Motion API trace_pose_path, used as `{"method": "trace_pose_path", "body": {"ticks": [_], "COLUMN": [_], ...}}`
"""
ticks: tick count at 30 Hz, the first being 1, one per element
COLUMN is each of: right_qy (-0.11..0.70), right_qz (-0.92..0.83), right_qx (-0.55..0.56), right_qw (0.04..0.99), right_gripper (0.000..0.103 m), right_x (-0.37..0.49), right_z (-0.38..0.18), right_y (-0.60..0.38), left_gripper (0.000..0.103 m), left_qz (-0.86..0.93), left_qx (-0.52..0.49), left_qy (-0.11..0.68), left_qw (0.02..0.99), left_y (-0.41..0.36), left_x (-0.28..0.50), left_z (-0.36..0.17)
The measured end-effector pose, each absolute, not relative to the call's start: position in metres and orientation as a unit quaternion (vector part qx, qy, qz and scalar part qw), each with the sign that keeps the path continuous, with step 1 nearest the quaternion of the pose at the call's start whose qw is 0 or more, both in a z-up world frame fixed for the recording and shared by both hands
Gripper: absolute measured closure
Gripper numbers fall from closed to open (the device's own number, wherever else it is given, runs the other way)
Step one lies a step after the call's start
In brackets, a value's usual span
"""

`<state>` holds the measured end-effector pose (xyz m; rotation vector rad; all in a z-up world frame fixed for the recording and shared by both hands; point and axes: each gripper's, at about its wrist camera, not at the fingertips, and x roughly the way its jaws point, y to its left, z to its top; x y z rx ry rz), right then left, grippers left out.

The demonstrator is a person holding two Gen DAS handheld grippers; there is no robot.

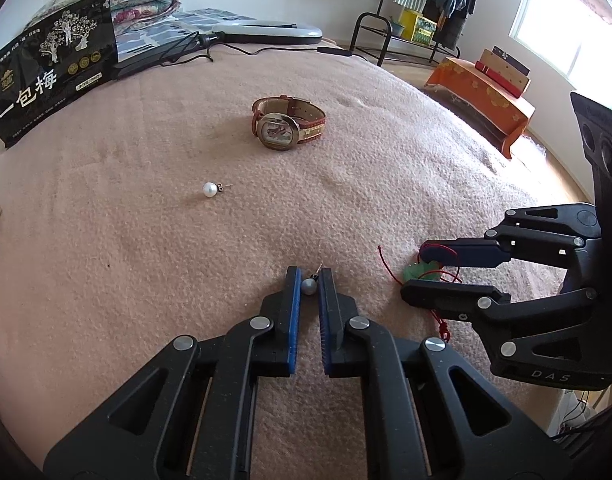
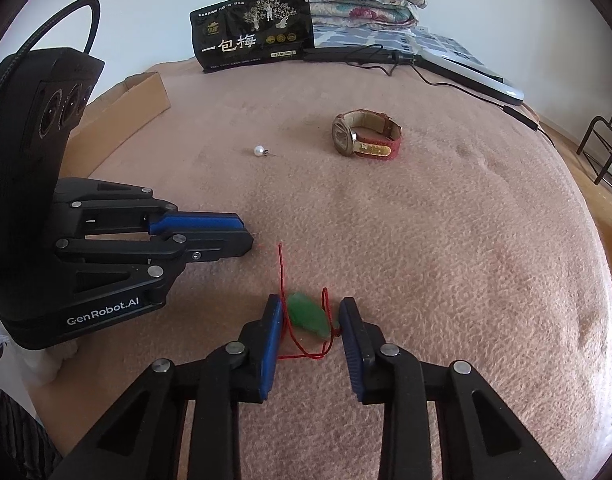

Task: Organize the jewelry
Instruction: 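Grasp the pearl earring with the left gripper while the right grasps the green pendant, then carry the earring and pendant in both grippers over the cardboard box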

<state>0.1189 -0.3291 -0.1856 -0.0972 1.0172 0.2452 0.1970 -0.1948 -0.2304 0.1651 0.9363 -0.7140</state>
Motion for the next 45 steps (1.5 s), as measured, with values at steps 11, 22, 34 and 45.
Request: {"method": "trace_pose_path", "body": {"ticks": [11,22,34,45], "right_qy": [0.464,0.442,0.414,0.394], "right_qz": [0.113,0.108,0.110,0.144], "right_qx": [-0.032,-0.027,-0.039,-0.051], "right_qw": [0.878,0.890,0.903,0.907], "right_gripper": [0.075,0.075,0.075,0.075], "right_x": [0.109,0.102,0.096,0.116], "right_z": [-0.167,-0.137,-0.099,-0.074], "right_y": [-0.335,-0.339,-0.331,-0.293], "left_gripper": [0.097,0.097,0.097,0.097], "left_qz": [-0.322,-0.302,-0.281,-0.250], "left_qx": [0.051,0.019,-0.004,-0.019], "left_qy": [0.436,0.416,0.389,0.366], "left_qw": [0.839,0.858,0.877,0.896], "left_y": [-0.177,-0.143,-0.107,-0.061], "left_x": [0.197,0.191,0.183,0.178], "left_z": [-0.219,-0.193,-0.163,-0.139]}}
